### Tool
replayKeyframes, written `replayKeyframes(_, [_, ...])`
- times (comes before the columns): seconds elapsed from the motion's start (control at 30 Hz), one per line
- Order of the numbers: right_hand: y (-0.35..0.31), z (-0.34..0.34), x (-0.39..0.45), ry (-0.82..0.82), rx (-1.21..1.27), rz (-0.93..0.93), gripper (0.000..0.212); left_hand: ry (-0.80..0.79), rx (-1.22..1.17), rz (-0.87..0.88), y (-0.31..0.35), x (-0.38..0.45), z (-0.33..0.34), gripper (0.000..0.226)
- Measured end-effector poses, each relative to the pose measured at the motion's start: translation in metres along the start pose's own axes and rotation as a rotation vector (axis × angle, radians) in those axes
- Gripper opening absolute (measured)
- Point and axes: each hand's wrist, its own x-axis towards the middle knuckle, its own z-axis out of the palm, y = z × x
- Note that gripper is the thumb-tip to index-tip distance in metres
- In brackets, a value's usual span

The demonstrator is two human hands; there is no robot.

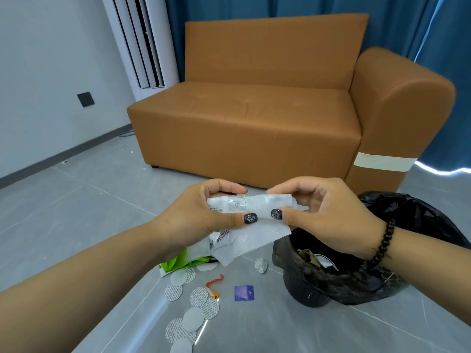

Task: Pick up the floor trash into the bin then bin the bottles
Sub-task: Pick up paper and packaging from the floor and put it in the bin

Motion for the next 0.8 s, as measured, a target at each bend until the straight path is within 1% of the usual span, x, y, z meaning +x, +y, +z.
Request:
replayKeyframes(0.1, [0.001,-0.003,0.001,0.059,-0.081,-0.037,0.025,-0.069,0.017,-0.091,-0.002,-0.002,0.001,0.047])
replayKeyframes(0.23, [0.005,-0.004,0.001,0.1,-0.241,-0.142,0.03,-0.131,-0.109,-0.177,-0.002,-0.001,0.003,0.053])
replayKeyframes(0.27, [0.005,-0.004,0.001,0.102,-0.282,-0.188,0.031,-0.13,-0.14,-0.184,-0.002,-0.001,0.003,0.054])
replayKeyframes(0.33, [0.007,-0.003,0.002,0.098,-0.366,-0.286,0.032,-0.121,-0.164,-0.169,-0.003,0.001,0.003,0.047])
replayKeyframes(0.43, [0.009,-0.001,0.002,0.092,-0.354,-0.333,0.031,-0.085,-0.185,-0.123,-0.003,0.002,0.005,0.032])
replayKeyframes(0.5, [0.009,0.0,0.002,0.085,-0.269,-0.255,0.027,-0.053,-0.189,-0.087,-0.002,0.002,0.004,0.03])
replayKeyframes(0.53, [0.008,0.001,0.002,0.084,-0.204,-0.181,0.024,-0.035,-0.188,-0.068,-0.002,0.002,0.003,0.032])
replayKeyframes(0.57, [0.008,0.002,0.002,0.094,-0.131,-0.095,0.026,-0.019,-0.18,-0.047,-0.003,0.003,0.002,0.034])
replayKeyframes(0.63, [0.009,0.003,0.003,0.124,0.081,0.094,0.035,0.001,-0.165,-0.018,-0.003,0.003,0.001,0.036])
replayKeyframes(0.7, [0.011,0.005,0.004,0.119,0.328,0.273,0.028,0.01,-0.145,-0.005,-0.005,0.003,0.002,0.035])
replayKeyframes(0.73, [0.013,0.007,0.004,0.112,0.382,0.322,0.022,0.017,-0.12,-0.009,-0.006,0.003,0.003,0.034])
replayKeyframes(0.8, [0.018,0.012,0.004,0.136,0.371,0.364,0.017,0.028,-0.063,-0.038,-0.01,0.004,0.004,0.028])
